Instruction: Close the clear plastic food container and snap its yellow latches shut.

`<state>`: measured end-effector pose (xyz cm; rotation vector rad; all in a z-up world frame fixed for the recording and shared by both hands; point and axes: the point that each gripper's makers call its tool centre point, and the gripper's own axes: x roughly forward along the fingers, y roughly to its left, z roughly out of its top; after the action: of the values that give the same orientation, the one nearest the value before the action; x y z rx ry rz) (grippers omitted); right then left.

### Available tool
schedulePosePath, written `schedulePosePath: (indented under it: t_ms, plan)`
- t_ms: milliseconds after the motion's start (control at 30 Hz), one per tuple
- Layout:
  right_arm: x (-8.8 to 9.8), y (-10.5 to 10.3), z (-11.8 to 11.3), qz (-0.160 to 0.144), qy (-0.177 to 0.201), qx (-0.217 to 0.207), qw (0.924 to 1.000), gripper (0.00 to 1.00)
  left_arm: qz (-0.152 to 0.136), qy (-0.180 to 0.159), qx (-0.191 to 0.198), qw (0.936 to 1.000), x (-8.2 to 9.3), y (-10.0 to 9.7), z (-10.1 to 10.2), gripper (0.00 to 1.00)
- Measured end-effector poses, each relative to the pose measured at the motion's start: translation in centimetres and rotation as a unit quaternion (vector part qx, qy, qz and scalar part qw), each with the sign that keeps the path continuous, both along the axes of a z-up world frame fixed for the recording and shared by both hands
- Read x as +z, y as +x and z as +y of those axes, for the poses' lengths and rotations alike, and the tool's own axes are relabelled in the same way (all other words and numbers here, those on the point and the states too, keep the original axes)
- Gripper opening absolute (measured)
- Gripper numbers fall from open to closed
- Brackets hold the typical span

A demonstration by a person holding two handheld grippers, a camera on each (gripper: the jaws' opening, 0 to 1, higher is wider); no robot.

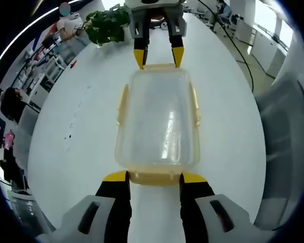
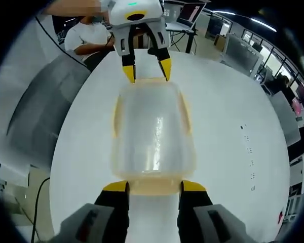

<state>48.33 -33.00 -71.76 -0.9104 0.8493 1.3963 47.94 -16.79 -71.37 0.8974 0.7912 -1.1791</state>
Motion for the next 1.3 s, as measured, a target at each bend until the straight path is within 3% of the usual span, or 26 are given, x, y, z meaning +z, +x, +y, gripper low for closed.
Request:
schedulePosePath:
  t_ms: [1300]
  plan:
    - [-2.1, 0.7, -0.2, 0.005, -0.004, -0.005, 1.0, 0.36, 0.0, 0.0, -0.003, 1.0, -2.0, 0.8, -0.2, 0.35]
